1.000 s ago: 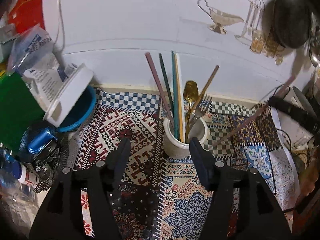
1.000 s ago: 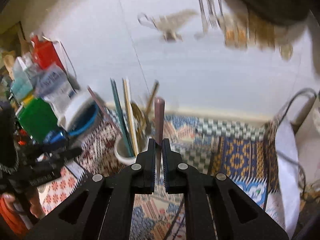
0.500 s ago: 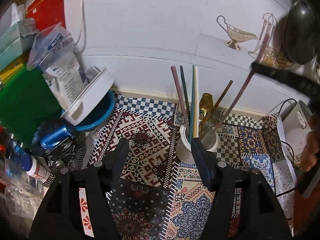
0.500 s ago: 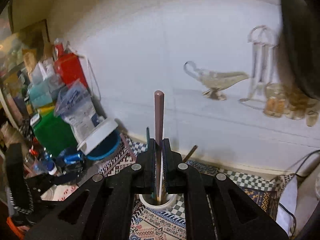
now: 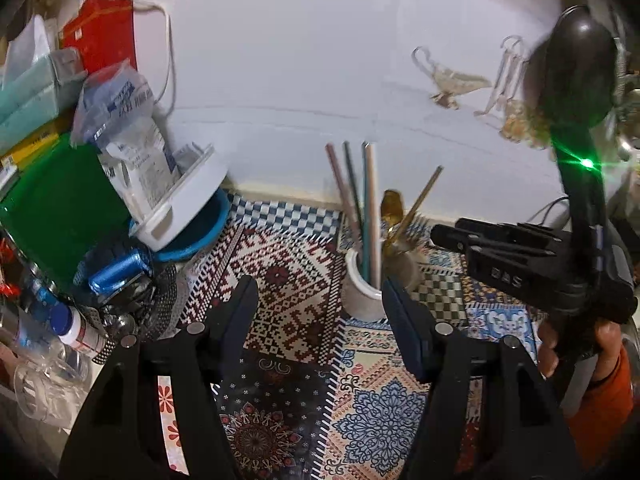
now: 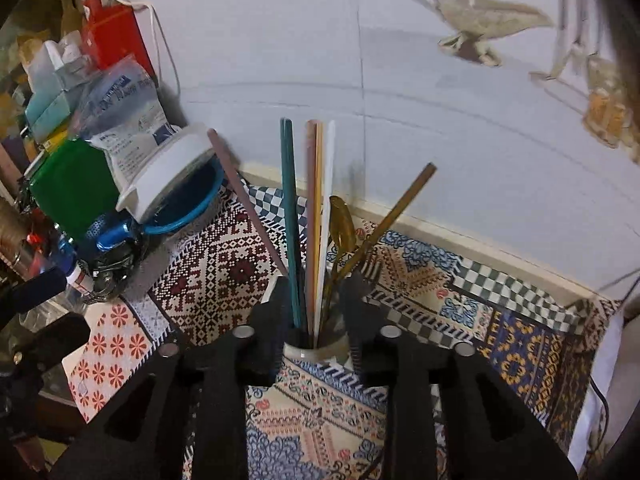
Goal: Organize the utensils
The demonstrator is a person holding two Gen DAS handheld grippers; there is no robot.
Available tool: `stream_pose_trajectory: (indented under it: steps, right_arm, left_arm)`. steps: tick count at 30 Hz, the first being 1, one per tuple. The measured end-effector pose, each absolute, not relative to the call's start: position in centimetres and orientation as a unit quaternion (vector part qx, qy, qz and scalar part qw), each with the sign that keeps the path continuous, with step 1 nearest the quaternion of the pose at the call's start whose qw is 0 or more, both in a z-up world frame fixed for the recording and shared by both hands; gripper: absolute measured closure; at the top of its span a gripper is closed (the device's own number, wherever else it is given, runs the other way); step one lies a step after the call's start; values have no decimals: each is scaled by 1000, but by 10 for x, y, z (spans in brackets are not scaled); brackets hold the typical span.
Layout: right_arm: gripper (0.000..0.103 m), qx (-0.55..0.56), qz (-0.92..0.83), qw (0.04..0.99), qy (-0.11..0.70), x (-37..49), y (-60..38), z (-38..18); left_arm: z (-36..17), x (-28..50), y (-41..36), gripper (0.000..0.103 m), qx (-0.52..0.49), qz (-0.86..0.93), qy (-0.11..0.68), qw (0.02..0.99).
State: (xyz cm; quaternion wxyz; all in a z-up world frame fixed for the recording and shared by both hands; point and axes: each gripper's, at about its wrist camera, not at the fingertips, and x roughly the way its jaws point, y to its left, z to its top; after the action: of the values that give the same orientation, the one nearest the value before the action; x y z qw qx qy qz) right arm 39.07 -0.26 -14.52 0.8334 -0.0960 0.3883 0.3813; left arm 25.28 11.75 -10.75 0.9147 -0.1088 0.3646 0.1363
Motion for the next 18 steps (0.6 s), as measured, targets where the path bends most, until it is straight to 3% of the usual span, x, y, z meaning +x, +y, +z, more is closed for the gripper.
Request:
stream_pose_trajectory:
  steps: [7,13,18]
  right_arm:
    - [69,-70,360,872,323,328,-57,-86]
    - [67,-28,354,904,239,248,-106,-25]
    - [53,-1,347,923,163,181,-132,8]
  left_arm:
    - [-55,210,102,40,-96,96,297,945]
    - [2,146,80,27,-67,63,203,975]
    - [29,94,63,10,-46,46,144,988]
